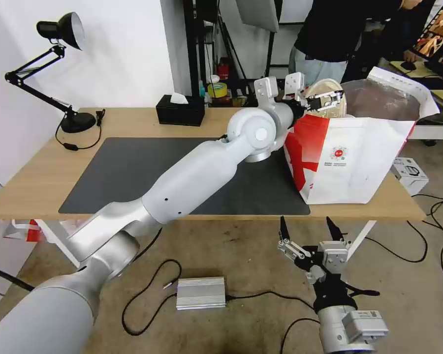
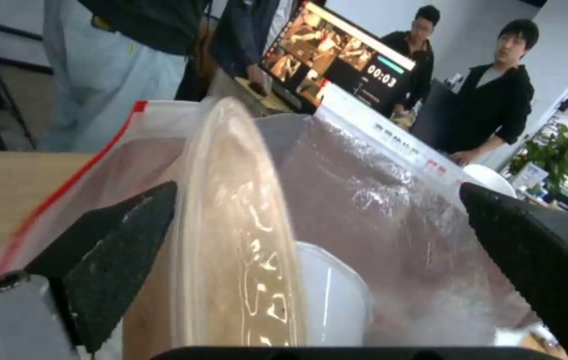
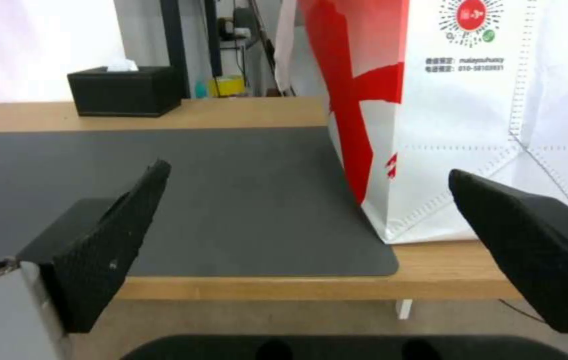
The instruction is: Pick up the trash from the table and place it into the takeout bag.
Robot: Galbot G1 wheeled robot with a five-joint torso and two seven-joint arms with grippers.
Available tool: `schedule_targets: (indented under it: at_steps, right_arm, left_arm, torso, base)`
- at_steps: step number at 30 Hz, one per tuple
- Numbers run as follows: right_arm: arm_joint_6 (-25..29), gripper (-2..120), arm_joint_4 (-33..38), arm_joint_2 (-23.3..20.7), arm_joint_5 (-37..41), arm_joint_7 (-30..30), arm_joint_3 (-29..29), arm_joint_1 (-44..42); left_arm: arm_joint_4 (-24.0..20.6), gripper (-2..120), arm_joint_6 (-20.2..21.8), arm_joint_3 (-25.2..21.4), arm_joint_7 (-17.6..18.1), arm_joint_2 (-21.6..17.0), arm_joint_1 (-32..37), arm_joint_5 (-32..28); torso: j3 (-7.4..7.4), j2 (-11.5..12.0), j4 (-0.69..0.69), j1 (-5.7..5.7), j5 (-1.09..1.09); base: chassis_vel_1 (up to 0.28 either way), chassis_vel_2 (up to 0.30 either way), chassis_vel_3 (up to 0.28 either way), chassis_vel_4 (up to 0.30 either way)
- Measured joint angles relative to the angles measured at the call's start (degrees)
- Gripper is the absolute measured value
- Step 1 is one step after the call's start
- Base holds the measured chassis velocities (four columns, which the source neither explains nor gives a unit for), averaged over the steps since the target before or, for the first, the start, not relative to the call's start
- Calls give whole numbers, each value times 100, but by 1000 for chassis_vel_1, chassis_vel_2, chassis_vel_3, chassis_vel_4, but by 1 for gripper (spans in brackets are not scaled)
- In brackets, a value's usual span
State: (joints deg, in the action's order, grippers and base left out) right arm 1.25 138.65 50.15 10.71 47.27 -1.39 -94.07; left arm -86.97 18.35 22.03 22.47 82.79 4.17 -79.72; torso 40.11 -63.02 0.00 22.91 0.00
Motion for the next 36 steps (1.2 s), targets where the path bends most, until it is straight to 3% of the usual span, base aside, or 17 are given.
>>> schedule_targets:
  at_steps: [23, 36]
  right_arm:
    - [0, 100, 0, 0, 0, 0, 0, 0]
    - [0, 100, 0, 0, 0, 0, 0, 0]
  left_arm:
    - [-172, 100, -119, -68, 103, -251, -108, 92]
    - [-676, 100, -211, -151, 12, -903, 191, 496]
  torso:
    - [0, 0, 0, 0, 0]
    - [0, 0, 0, 0, -1]
  base:
    - [0, 0, 0, 0]
    - [0, 0, 0, 0]
